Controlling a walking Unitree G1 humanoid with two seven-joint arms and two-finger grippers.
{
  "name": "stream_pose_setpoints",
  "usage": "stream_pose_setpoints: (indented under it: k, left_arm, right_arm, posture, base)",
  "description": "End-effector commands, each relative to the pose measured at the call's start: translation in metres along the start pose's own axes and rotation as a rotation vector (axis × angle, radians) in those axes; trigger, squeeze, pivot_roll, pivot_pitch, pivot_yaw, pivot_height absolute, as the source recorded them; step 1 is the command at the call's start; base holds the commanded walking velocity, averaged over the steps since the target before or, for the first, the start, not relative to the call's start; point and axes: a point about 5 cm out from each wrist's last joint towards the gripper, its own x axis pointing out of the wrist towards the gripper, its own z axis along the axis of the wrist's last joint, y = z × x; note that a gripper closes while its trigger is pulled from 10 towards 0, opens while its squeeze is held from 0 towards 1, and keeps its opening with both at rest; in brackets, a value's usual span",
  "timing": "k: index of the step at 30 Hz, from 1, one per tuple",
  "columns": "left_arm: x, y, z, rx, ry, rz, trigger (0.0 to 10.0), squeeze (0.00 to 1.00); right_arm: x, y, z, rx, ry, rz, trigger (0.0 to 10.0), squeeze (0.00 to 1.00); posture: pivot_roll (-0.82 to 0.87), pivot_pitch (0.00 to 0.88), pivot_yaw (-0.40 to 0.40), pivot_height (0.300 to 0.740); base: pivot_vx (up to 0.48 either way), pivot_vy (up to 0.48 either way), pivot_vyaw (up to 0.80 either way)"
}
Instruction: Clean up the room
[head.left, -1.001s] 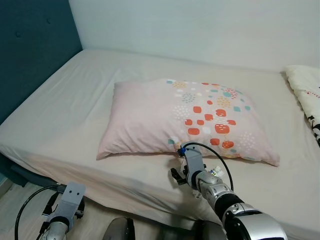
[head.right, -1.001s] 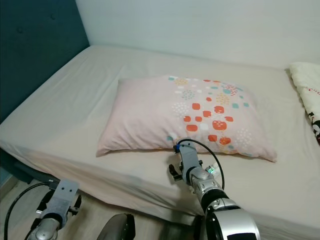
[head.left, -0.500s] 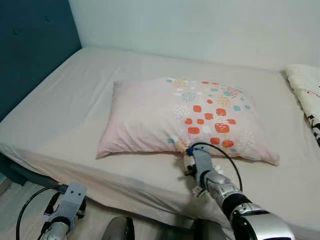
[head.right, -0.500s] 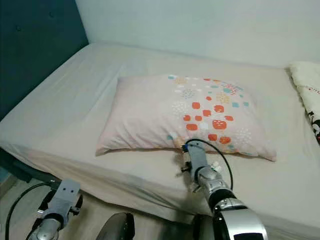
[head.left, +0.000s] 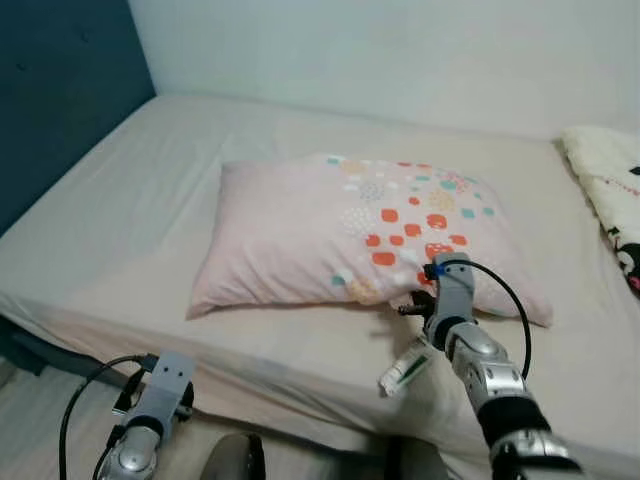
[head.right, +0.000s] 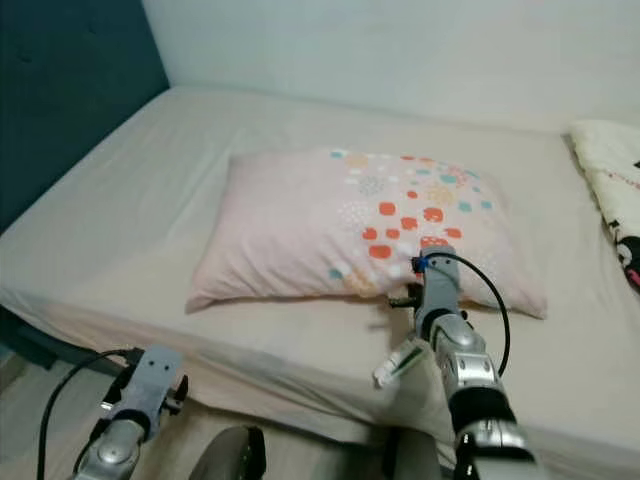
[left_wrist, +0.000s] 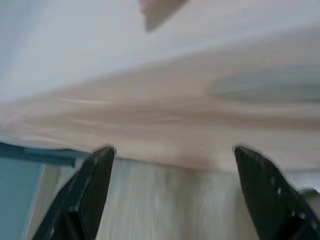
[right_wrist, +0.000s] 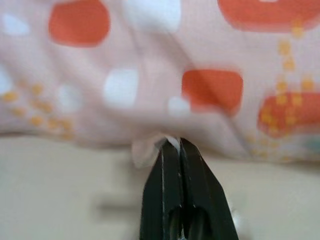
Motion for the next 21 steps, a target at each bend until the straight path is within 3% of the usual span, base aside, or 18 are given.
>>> stream_pose_setpoints:
  k: [1,2,4,8,12,18,20,21]
  left_arm:
    - [-0.004,-0.007,-0.008,0.002,0.041,-0.029,10.0,0.00]
    - [-0.004,-0.007,-0.008,0.002,0.041,-0.029,10.0,0.00]
    - [-0.003,-0.011,-0.007,0.005,0.042,-0.044,10.0,0.00]
    - [-0.002,-0.013,-0.006,0.006,0.040,-0.053,10.0,0.00]
    - [-0.002,-0.013,-0.005,0.007,0.039,-0.058,10.0,0.00]
    - [0.000,-0.014,-0.003,0.011,0.035,-0.064,10.0,0.00]
    - [0.001,-0.013,-0.002,0.013,0.034,-0.064,10.0,0.00]
    - [0.001,-0.013,-0.002,0.013,0.034,-0.064,10.0,0.00]
  right_arm:
    - [-0.009,0.000,-0.009,0.073,0.063,-0.008,0.0,0.00]
    - [-0.009,0.000,-0.009,0.073,0.063,-0.008,0.0,0.00]
    - [-0.021,0.001,-0.035,0.212,0.161,-0.037,0.0,0.00]
    - [-0.030,-0.010,-0.052,0.282,0.175,-0.154,0.0,0.00]
    - [-0.034,-0.021,-0.043,0.368,0.072,-0.248,0.0,0.00]
    - [-0.040,-0.024,-0.036,0.504,0.033,-0.284,0.0,0.00]
    - [-0.038,-0.023,-0.041,0.534,0.069,-0.293,4.9,0.00]
    - [-0.038,-0.023,-0.041,0.534,0.069,-0.293,4.9,0.00]
  posture:
    - [0.08,0.112,-0.046,0.565]
    - [0.08,0.112,-0.046,0.565]
    - [0.07,0.110,-0.043,0.565]
    - [0.07,0.106,-0.041,0.565]
    - [0.07,0.103,-0.037,0.565]
    - [0.07,0.100,-0.032,0.565]
    - [0.07,0.101,-0.031,0.565]
    - [0.07,0.101,-0.031,0.565]
  base:
    - [0.000,0.000,0.00]
    - [0.000,0.000,0.00]
    - [0.000,0.000,0.00]
    - [0.000,0.000,0.00]
    - [0.000,0.000,0.00]
    - [0.000,0.000,0.00]
    - [0.000,0.000,0.00]
    - [0.000,0.000,0.00]
